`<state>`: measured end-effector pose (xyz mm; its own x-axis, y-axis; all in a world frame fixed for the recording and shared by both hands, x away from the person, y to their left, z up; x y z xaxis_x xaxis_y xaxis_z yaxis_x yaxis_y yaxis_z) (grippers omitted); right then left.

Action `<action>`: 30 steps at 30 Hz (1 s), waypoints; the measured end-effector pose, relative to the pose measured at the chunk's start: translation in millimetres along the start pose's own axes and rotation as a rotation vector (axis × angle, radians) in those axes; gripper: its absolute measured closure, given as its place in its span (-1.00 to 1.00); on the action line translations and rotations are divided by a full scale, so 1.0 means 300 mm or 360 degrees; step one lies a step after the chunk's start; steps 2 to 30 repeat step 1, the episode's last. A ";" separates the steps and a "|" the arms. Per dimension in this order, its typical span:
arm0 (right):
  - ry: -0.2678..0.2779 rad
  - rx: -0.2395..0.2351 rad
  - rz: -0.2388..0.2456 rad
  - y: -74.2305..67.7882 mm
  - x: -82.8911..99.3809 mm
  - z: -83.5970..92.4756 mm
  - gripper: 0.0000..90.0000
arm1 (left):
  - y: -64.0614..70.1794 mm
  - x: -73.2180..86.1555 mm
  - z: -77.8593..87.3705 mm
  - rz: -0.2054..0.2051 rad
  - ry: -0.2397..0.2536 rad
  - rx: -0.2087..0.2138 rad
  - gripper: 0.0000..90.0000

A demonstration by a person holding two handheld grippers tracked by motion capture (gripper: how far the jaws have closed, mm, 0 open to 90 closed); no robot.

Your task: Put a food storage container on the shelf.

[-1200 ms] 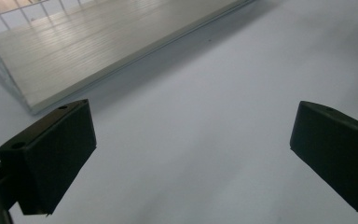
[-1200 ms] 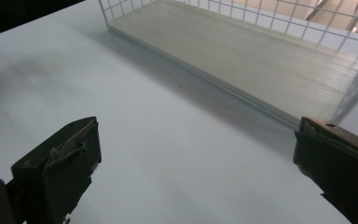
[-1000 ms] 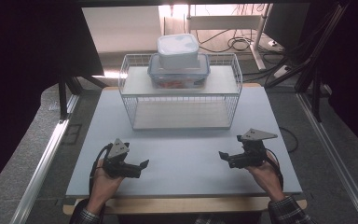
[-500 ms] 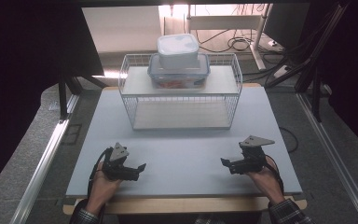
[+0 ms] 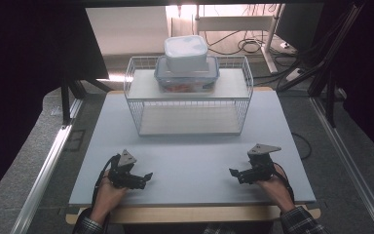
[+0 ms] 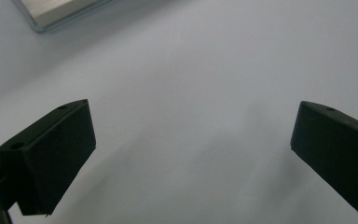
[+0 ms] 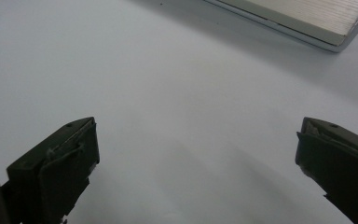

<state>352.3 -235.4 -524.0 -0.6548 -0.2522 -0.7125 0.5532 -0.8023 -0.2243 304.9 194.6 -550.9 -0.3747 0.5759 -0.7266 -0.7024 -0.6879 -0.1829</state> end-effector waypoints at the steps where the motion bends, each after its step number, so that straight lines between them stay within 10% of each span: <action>1: 0.0000 0.0000 0.0001 0.000 0.000 0.000 -1.00 | -0.003 -0.002 0.004 0.0010 0.0026 0.0006 -1.00; 30: 0.0000 0.0000 0.0001 0.000 0.000 0.000 -1.00 | -0.003 -0.002 0.004 0.0010 0.0026 0.0006 -1.00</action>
Point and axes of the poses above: each handheld gripper's, and its own axes: z roughly backward along the jaws, x roughly out of its underside, y roughly to its right, the point moved 2 cm from there along -z, roughly forward along the jaws, and after that the axes turned 15 degrees about -z, right-handed, at the moved point
